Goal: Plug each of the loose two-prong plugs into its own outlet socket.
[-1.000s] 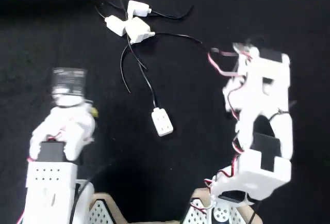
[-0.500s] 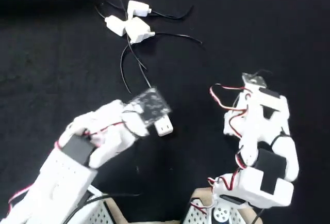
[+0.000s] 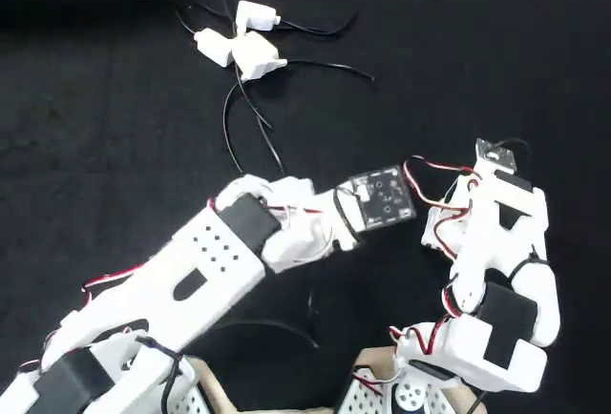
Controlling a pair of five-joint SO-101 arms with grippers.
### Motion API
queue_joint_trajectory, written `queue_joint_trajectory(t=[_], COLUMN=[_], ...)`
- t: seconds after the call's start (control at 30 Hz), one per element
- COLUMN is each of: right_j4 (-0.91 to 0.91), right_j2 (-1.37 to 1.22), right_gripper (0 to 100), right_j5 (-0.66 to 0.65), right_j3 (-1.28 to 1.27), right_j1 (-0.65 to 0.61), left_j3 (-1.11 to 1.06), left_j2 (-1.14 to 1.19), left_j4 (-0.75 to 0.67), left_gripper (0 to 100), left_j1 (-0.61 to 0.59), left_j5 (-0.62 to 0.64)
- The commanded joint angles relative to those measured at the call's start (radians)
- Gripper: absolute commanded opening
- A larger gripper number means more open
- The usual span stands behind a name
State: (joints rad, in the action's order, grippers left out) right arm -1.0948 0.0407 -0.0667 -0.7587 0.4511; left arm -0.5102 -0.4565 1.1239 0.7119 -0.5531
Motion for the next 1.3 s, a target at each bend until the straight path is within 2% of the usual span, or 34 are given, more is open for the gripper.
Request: queue_joint_trajectory(t=[0.0, 0.27, 0.37, 0.53, 0.93, 1.27], right_j4=[0.029, 0.031, 0.032, 0.032, 0.032, 0.032], right_j2=[-0.005, -0.007, -0.008, -0.008, -0.008, -0.008], right_gripper=[17.7, 17.7, 17.7, 17.7, 17.7, 17.7], right_j5=[0.008, 0.008, 0.008, 0.008, 0.008, 0.008], right_j3=[-0.013, -0.013, -0.013, -0.012, -0.012, -0.012], right_j1=[0.049, 0.04, 0.04, 0.04, 0.04, 0.04], left_j3=[-0.002, -0.188, -0.197, -0.205, -0.2, -0.206], left_j2=[0.002, 0.005, 0.005, 0.031, 0.123, 0.121], left_j4=[-0.084, -0.308, -0.311, -0.31, -0.282, -0.282], left_gripper=[3, 3, 3, 3, 3, 3], left_j1=[-0.022, -0.087, -0.088, -0.084, -0.01, -0.025], left_j5=[-0.002, 0.1, 0.103, 0.18, 0.181, 0.224])
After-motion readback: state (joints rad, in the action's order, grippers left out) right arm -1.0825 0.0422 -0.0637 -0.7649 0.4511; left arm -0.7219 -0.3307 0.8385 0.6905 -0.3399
